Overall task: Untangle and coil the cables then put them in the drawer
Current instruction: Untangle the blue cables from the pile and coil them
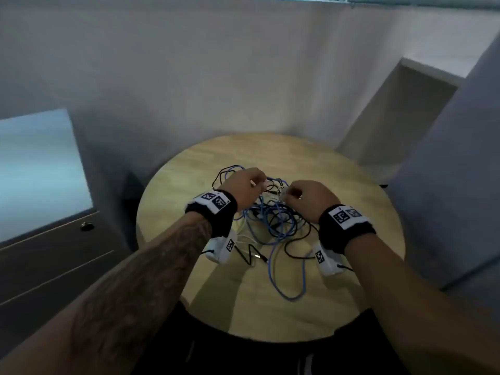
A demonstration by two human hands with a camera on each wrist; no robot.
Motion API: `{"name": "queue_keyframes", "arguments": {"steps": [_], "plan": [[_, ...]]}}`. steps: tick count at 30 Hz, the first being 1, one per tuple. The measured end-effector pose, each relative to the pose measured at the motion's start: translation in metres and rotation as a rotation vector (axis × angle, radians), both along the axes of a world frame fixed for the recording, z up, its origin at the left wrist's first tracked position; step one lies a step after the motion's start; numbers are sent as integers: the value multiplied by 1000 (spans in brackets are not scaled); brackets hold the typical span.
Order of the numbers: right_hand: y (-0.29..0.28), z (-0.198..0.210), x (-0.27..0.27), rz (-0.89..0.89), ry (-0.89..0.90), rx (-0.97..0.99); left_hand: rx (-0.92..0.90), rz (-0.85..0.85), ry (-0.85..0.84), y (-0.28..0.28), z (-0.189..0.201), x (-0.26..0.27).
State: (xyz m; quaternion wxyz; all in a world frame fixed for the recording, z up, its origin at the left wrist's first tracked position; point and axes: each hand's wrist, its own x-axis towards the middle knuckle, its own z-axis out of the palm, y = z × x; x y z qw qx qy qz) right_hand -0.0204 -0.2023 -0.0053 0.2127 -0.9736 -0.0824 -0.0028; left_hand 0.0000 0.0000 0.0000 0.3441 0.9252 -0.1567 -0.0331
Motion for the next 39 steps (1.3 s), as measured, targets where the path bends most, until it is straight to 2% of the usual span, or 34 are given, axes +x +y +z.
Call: {"name": "queue_keyframes", "arguments": {"steps": [3,5,8,10,13,15,17,19,22,27,29,31,33,35,37,39], "plan": [[9,-25,8,46,56,-204,-32,-24,64,-4,-13,7],[11,-34,11,44,65,-162,-33,-65,78,-8,-24,10],[5,-25,19,-52,-30,-44,-89,-70,73,-11,-35,14],[3,-13,17,-115,-53,218,-108,-70,31,-11,-41,13],[6,10,7,-53,59,787,-258,-89,-58,-14,-42,12],[9,24,3,14,107,980,-421,-69,-34,-19,-37,12],[8,31,5,3,83,1079,-500,-43,-25,-19,-31,12],[3,31,8,-31,7,1089,-565,-7,-20,-15,-28,13],[0,18,9,-17,-74,841,-752,58,6,-7,-21,16],[20,1,5,120,126,557,-947,57,80,-2,-8,12],[23,3,5,111,115,587,-965,78,63,-4,-7,9],[22,7,8,58,52,736,-1009,117,82,-9,-7,3],[17,16,12,22,-8,974,-1017,75,239,-20,-12,-8],[9,22,15,18,-23,1177,-860,-147,491,-34,-23,-25],[3,24,16,9,-43,1250,-718,-350,714,-46,-37,-38],[1,22,16,-11,-73,1249,-782,-365,947,-54,-44,-48]]}}
